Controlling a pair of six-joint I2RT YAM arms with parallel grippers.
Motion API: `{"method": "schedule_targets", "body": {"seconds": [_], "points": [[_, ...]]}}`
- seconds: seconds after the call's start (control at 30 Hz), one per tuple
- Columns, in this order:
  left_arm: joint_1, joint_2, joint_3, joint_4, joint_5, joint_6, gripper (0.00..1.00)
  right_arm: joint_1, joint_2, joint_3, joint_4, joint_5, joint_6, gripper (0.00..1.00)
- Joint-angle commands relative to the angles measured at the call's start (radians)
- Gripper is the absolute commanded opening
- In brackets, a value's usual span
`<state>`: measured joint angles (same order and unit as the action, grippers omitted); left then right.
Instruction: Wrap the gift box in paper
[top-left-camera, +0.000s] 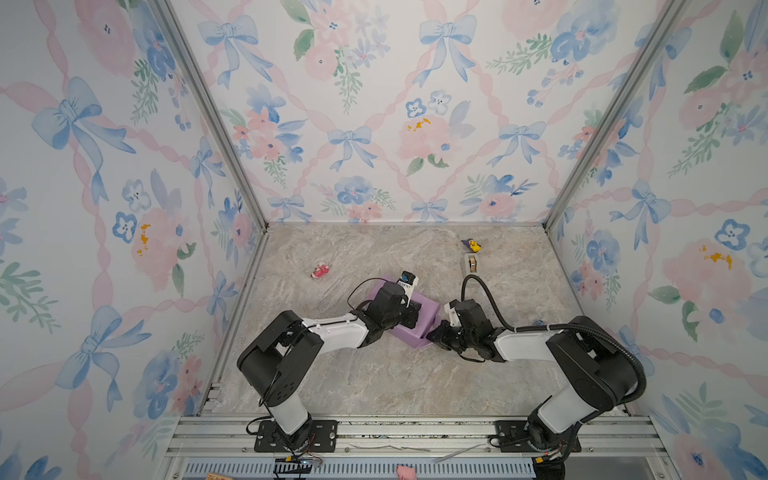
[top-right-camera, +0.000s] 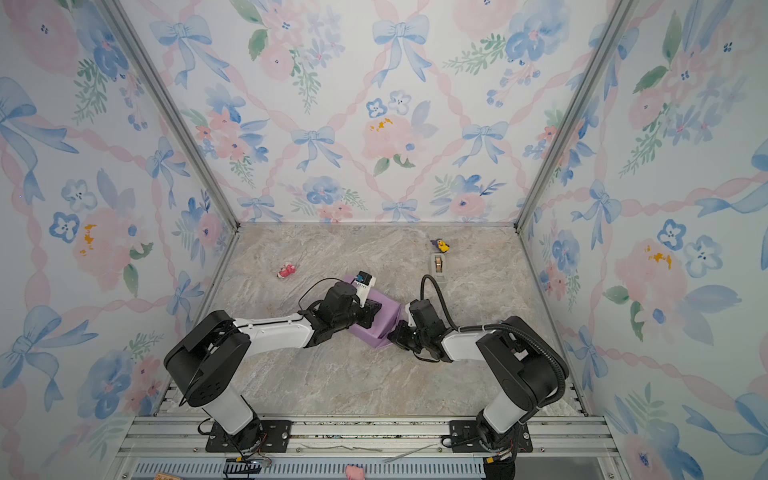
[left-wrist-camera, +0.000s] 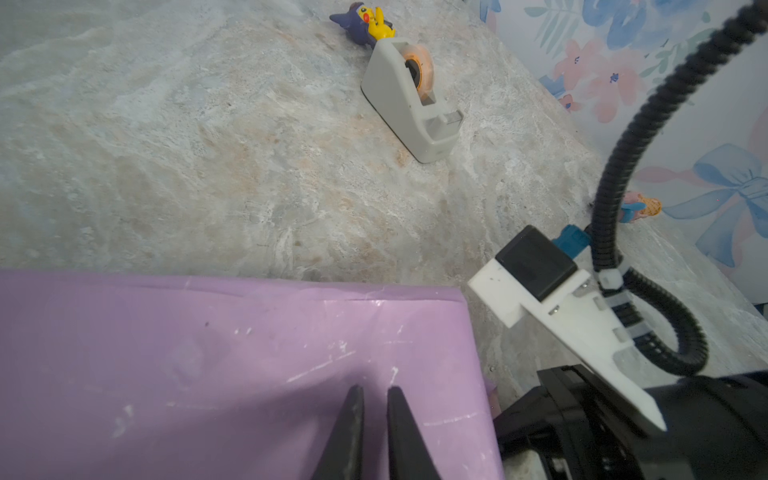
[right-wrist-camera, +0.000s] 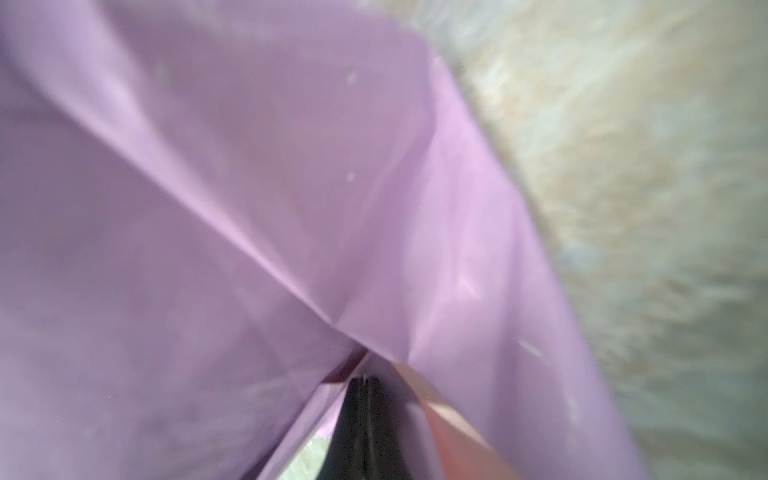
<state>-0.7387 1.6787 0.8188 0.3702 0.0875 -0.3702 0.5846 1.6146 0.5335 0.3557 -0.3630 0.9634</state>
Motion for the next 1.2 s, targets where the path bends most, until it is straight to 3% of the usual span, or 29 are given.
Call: {"method": "schedule_targets", "body": {"seconds": [0.0, 0.43, 0.73, 0.83, 0.97, 1.17], "points": [[0.002, 0.018, -0.033, -0.051, 0.001, -0.007, 0.15, -0.035, 0.007, -0.042, -0.101, 0.029, -0.043, 0.02], [0.004, 0.008, -0.042, -0.051, -0.007, -0.007, 0.15, -0.122, -0.054, -0.086, -0.137, 0.009, -0.096, 0.03], [0.004, 0.009, -0.037, -0.051, -0.002, -0.005, 0.15, -0.119, -0.330, -0.056, -0.296, -0.002, -0.164, 0.13], [0.003, 0.012, -0.033, -0.052, 0.000, -0.005, 0.15, -0.081, -0.380, -0.058, -0.323, 0.001, -0.163, 0.11], [0.002, 0.018, -0.030, -0.049, 0.007, -0.006, 0.15, -0.022, -0.318, -0.057, -0.278, -0.001, -0.135, 0.04], [0.000, 0.016, -0.030, -0.049, 0.005, -0.003, 0.15, 0.020, -0.181, 0.002, -0.198, -0.007, -0.117, 0.00]]}}
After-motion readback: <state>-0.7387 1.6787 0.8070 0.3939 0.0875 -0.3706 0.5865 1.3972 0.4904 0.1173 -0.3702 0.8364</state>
